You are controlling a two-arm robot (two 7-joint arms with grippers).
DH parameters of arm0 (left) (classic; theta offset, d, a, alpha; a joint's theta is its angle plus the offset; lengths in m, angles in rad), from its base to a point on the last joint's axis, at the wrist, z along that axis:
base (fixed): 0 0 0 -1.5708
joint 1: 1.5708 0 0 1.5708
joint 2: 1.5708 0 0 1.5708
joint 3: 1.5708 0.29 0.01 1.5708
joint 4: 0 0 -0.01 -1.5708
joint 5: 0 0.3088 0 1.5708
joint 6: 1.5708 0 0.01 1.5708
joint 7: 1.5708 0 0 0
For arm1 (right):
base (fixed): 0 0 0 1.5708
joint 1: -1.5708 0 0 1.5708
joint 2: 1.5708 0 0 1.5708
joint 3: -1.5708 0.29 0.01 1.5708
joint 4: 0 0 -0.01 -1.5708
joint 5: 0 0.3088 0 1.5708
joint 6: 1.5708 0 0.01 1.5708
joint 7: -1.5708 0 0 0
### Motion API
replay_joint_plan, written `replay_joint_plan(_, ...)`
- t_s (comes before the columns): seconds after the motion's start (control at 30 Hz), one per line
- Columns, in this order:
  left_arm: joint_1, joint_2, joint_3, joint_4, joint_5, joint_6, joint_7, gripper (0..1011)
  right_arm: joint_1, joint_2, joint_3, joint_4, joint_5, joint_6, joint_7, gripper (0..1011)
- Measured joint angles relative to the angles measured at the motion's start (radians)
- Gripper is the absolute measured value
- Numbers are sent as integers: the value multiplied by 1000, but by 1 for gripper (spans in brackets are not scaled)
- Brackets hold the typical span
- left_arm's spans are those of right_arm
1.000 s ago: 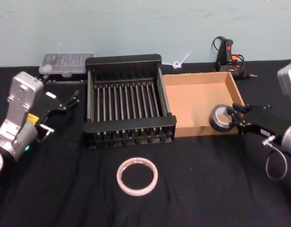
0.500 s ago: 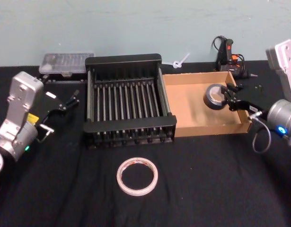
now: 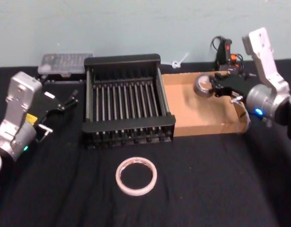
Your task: Pick up the white tape and place it into the black box , Pick up the silver tape and place it into the brown box.
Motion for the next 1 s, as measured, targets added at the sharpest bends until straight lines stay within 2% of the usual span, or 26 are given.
replay_joint_plan(0.03, 0, 0, 0, 0, 0, 0, 0, 1001, 0, 0, 0, 0, 0, 0, 0, 131)
replay_joint_plan(0.1, 0, 0, 0, 0, 0, 0, 0, 1001, 26, -21, -8, 53, -15, -11, 2, 131)
replay_joint_plan(0.23, 0, 0, 0, 0, 0, 0, 0, 1001, 45, -40, -15, 99, -33, -18, 3, 131)
replay_joint_plan(0.37, 0, 0, 0, 0, 0, 0, 0, 1002, 53, -52, -18, 124, -47, -20, 6, 131)
replay_joint_plan(0.53, 0, 0, 0, 0, 0, 0, 0, 1001, 56, -60, -17, 139, -63, -23, 9, 131)
replay_joint_plan(0.87, 0, 0, 0, 0, 0, 0, 0, 1001, 55, -58, -16, 137, -62, -23, 9, 131)
replay_joint_plan(1.0, 0, 0, 0, 0, 0, 0, 0, 1001, 55, -58, -16, 135, -61, -23, 9, 235)
